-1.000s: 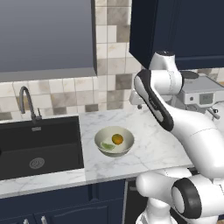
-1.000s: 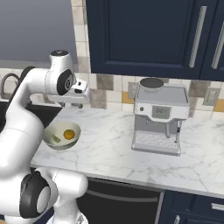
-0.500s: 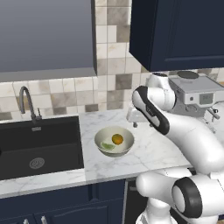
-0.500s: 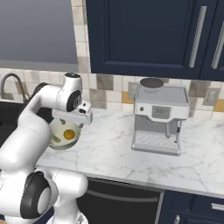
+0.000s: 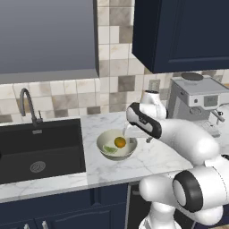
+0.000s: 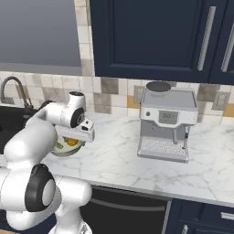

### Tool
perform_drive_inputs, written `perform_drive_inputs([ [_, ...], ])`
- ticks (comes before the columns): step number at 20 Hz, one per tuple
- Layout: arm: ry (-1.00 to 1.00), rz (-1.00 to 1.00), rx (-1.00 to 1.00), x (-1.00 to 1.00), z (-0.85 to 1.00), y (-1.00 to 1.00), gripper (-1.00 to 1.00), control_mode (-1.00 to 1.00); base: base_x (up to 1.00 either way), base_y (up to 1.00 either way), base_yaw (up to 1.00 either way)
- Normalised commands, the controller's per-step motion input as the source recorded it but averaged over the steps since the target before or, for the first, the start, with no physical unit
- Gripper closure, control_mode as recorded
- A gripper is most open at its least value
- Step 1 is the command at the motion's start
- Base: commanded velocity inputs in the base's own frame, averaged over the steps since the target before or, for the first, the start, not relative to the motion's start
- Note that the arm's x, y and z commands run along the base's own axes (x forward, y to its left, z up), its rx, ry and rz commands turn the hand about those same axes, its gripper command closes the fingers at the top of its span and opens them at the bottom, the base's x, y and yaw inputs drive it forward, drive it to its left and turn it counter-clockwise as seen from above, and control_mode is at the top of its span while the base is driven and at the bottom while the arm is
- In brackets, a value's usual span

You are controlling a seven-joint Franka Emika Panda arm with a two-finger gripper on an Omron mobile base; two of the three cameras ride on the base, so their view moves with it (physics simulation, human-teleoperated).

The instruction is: Dump the lemon wedge and orange from the bowl so the bowl can be washed. Place the bowl in the sink after clearing the leftovers.

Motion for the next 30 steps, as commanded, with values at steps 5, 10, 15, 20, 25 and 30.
perform_drive_inputs([
  [5,0.07,0.0,0.0,0.41,-0.53,0.13,-1.0,-1.0,0.0,0.0,0.0],
  [10,0.0,0.0,0.0,0.18,-0.37,0.02,-1.0,-1.0,0.0,0.0,0.0],
  [15,0.0,0.0,0.05,0.09,-0.48,0.07,-1.0,-1.0,0.0,0.0,0.0],
  [20,0.0,0.0,0.08,0.0,-0.36,0.04,1.0,-1.0,0.0,0.0,0.0],
  [25,0.0,0.0,0.04,0.0,-0.02,0.0,1.0,-1.0,0.0,0.0,0.0],
  [30,0.0,0.0,0.0,0.0,0.0,0.0,1.0,-1.0,0.0,0.0,0.0],
])
